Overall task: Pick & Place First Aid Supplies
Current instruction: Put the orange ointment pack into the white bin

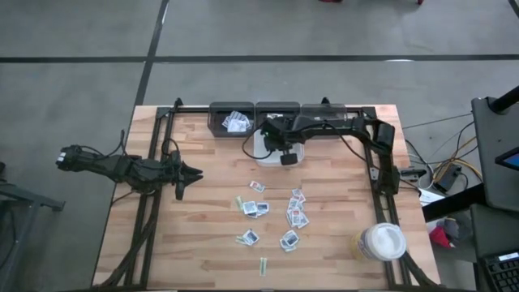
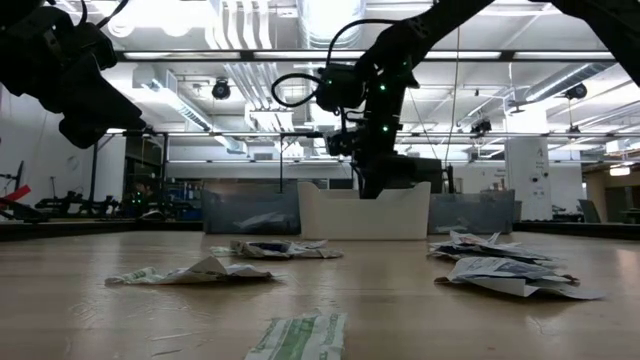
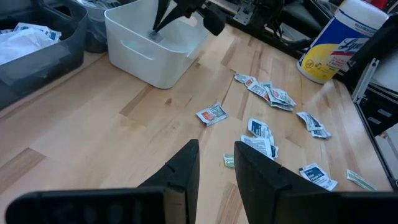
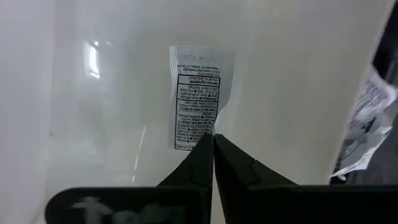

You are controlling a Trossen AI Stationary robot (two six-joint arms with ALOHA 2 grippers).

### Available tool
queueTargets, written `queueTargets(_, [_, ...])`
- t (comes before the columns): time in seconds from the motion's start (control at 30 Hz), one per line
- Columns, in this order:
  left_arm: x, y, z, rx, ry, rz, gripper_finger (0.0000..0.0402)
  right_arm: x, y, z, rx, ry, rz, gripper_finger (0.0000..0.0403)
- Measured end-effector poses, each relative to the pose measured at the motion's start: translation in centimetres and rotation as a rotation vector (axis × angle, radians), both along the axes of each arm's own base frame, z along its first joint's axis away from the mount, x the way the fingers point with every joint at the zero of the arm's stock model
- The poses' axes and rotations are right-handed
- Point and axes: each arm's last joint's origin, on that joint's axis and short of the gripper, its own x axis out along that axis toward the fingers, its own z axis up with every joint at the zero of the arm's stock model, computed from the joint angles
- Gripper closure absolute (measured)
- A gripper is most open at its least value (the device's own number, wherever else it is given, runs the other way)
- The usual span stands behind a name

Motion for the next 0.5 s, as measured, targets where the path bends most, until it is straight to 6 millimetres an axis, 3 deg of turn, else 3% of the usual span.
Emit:
queueTargets(0.13, [0.0, 0.0, 0.0, 0.0, 0.0, 0.0, 0.0307, 0.1, 0.0, 0.4, 0.003, -0.003, 0.005, 0.0384])
queueTargets(0.33, [0.0, 0.0, 0.0, 0.0, 0.0, 0.0, 0.0307, 0.6, -0.2, 1.5, -0.009, -0.035, -0.011, 0.0337])
queueTargets(0.5, [0.0, 0.0, 0.0, 0.0, 0.0, 0.0, 0.0307, 1.0, 0.6, 5.1, 0.023, -0.028, -0.058, 0.0307])
